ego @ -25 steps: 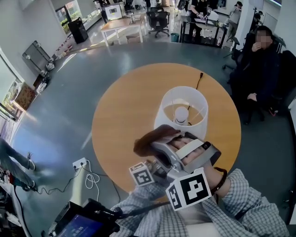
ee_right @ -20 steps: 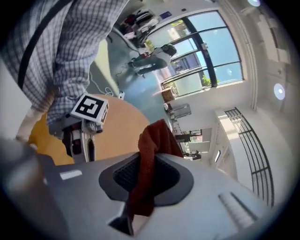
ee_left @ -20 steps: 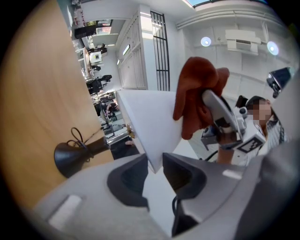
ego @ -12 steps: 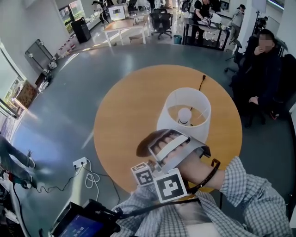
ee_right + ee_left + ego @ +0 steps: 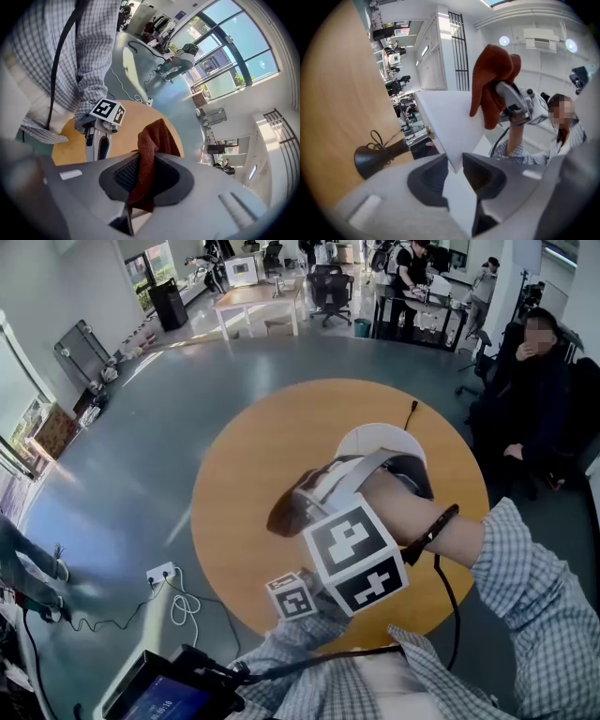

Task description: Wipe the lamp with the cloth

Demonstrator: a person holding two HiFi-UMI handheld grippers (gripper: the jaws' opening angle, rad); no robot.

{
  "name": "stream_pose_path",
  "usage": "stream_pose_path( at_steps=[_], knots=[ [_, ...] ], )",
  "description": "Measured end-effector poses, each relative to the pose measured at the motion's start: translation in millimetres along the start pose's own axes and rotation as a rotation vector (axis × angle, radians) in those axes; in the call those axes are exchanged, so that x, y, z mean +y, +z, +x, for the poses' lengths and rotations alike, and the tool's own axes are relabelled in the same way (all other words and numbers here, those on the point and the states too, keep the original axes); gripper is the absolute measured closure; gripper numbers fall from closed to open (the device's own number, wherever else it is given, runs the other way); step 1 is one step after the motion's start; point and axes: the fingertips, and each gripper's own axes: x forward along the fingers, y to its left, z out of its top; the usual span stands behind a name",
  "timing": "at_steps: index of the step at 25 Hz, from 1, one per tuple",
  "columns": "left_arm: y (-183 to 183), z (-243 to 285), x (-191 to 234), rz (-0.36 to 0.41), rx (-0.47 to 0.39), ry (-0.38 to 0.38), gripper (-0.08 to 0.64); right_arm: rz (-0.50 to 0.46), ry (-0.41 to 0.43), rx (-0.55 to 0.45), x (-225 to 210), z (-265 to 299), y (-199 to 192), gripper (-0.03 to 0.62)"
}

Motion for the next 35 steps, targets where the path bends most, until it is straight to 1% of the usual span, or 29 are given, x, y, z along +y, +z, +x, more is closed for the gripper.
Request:
stream_pose_path(
  at_steps=[5,7,11,15,18,19,22,25,27,30,35],
  knots=[
    [0,-3,-2,0.004,0.001,0.002,0.463,0.041,0.058,-0.024,-37,-3,-5,0.529],
    [3,-4,-1,0.005,0.002,0.003,0.463,0.079,0.087,-0.034,-53,1,-10,0.529],
    [2,4,1,0.007,0.004,0.007,0.463,0.228,0.14,-0.013,-74,12,-49,0.529],
    [-4,3,-1,0.011,0.008,0.006,0.463,0.361,0.186,-0.027,-80,23,-67,0.529],
    [-2,2,0,0.006,0.007,0.006,0.463,0.417,0.123,0.0,-106,34,-97,0.529],
    [-2,1,0,0.003,0.005,0.005,0.463,0.451,0.119,0.003,-110,37,-107,0.529],
    [-5,1,-5,-0.002,0.005,0.005,0.463,0.582,0.146,-0.025,-109,40,-129,0.529],
    [-7,2,-6,-0.002,0.009,0.005,0.464,0.701,0.145,-0.061,-108,43,-153,0.529],
    [-7,0,-6,-0.002,0.011,0.004,0.464,0.762,0.138,-0.068,-107,46,-166,0.529],
    [-7,-4,-8,-0.004,0.011,0.004,0.464,0.831,0.126,-0.054,-99,52,-188,0.529],
    [-6,-5,-5,-0.007,0.009,0.005,0.463,0.898,0.107,-0.004,-79,61,-228,0.529]
  ],
)
